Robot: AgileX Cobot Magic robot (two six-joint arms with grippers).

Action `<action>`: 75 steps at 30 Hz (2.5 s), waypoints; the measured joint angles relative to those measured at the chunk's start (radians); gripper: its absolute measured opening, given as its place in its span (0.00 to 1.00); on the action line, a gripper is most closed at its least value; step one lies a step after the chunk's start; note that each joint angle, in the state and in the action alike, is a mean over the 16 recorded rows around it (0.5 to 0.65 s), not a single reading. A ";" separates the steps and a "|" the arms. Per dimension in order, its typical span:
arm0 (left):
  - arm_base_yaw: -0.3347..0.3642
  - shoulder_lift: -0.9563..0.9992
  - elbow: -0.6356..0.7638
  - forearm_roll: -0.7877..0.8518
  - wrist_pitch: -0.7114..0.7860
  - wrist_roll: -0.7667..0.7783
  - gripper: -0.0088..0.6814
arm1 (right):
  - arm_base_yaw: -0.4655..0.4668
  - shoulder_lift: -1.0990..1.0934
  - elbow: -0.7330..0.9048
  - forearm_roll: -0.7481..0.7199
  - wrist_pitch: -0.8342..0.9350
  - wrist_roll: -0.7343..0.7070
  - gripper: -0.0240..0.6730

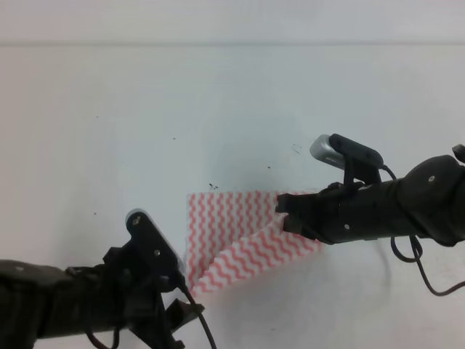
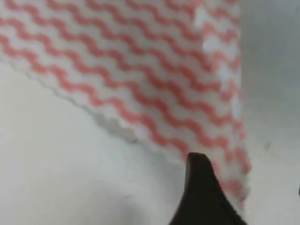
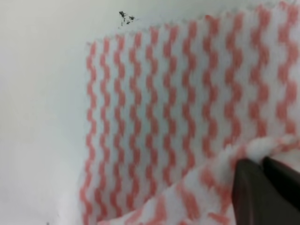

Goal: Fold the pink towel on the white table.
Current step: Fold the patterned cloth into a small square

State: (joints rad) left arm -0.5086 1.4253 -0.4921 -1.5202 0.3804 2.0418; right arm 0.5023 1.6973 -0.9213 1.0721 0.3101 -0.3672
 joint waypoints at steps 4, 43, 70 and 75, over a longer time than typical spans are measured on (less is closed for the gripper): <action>0.000 0.041 -0.001 -0.028 -0.014 0.039 0.58 | 0.000 -0.001 0.000 -0.005 0.003 0.000 0.01; 0.000 0.107 -0.052 -0.187 -0.005 0.216 0.01 | 0.000 -0.001 0.000 -0.023 0.015 0.001 0.01; 0.000 0.118 -0.178 -0.167 -0.105 0.218 0.01 | -0.070 0.004 0.000 -0.026 -0.010 0.000 0.01; 0.000 0.138 -0.187 -0.172 -0.112 0.224 0.01 | -0.070 0.014 -0.004 -0.030 -0.016 0.000 0.01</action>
State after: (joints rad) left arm -0.5087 1.5636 -0.6790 -1.6925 0.2685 2.2663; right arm 0.4324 1.7117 -0.9251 1.0416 0.2941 -0.3671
